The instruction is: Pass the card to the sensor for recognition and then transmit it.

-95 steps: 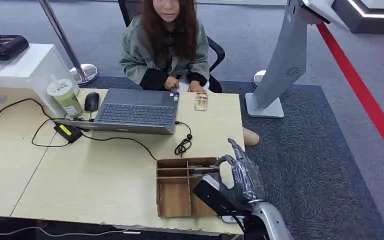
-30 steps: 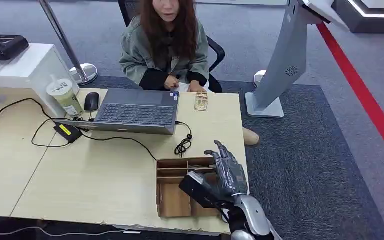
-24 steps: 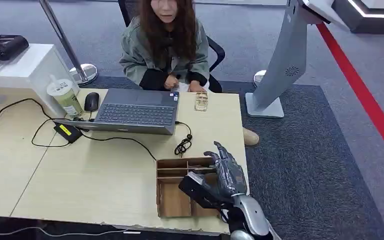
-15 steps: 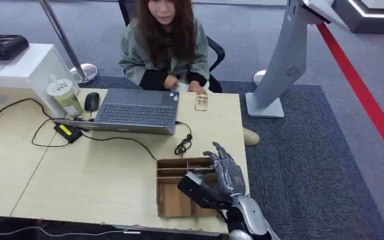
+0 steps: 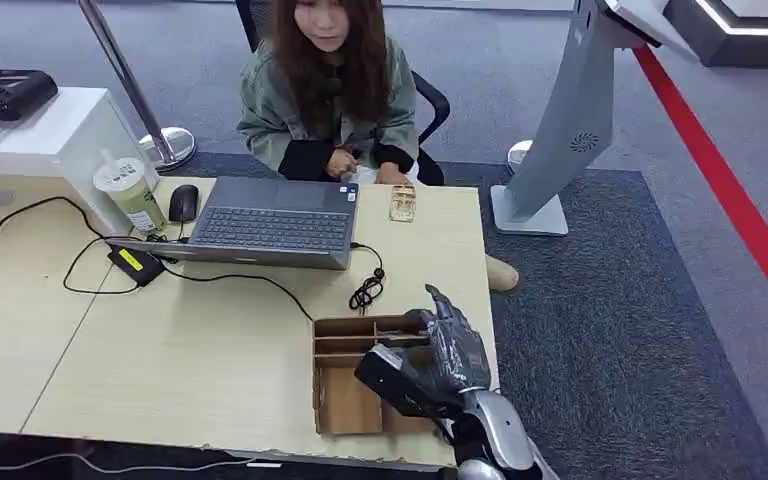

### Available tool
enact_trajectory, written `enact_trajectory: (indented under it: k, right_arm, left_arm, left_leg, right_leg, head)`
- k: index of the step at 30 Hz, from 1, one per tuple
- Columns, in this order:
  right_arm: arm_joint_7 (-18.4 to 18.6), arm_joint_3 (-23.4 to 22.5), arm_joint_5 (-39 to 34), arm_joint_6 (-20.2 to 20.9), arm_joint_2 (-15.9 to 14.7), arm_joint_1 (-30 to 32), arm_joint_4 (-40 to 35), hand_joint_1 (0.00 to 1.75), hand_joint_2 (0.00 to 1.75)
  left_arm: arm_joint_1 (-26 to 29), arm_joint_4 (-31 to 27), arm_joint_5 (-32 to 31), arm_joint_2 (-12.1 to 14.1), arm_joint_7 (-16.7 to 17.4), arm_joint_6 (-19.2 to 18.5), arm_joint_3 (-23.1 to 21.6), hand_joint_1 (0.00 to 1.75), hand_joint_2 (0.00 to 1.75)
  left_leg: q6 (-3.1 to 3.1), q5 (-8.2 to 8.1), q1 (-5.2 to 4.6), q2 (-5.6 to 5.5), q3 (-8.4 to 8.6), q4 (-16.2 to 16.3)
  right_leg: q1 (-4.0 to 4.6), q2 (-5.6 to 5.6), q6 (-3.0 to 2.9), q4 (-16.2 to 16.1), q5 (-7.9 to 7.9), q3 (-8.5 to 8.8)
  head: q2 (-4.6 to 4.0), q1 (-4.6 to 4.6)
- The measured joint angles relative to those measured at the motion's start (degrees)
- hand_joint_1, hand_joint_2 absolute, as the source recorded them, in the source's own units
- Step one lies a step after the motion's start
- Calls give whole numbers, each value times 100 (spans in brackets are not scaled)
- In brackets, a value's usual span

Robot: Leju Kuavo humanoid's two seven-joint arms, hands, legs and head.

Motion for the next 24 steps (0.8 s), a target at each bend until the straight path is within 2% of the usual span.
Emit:
enact_trajectory:
  k: [24]
  right_arm:
    - [-79, -2, 15, -105, 50, -54, 140, 73, 175]
  left_arm:
    - [0, 2, -68, 2, -15, -2, -2, 0, 175]
  left_leg:
    - [0, 0, 0, 0, 0, 0]
  right_leg:
    - [0, 0, 0, 0, 0, 0]
  head:
    - [0, 0]
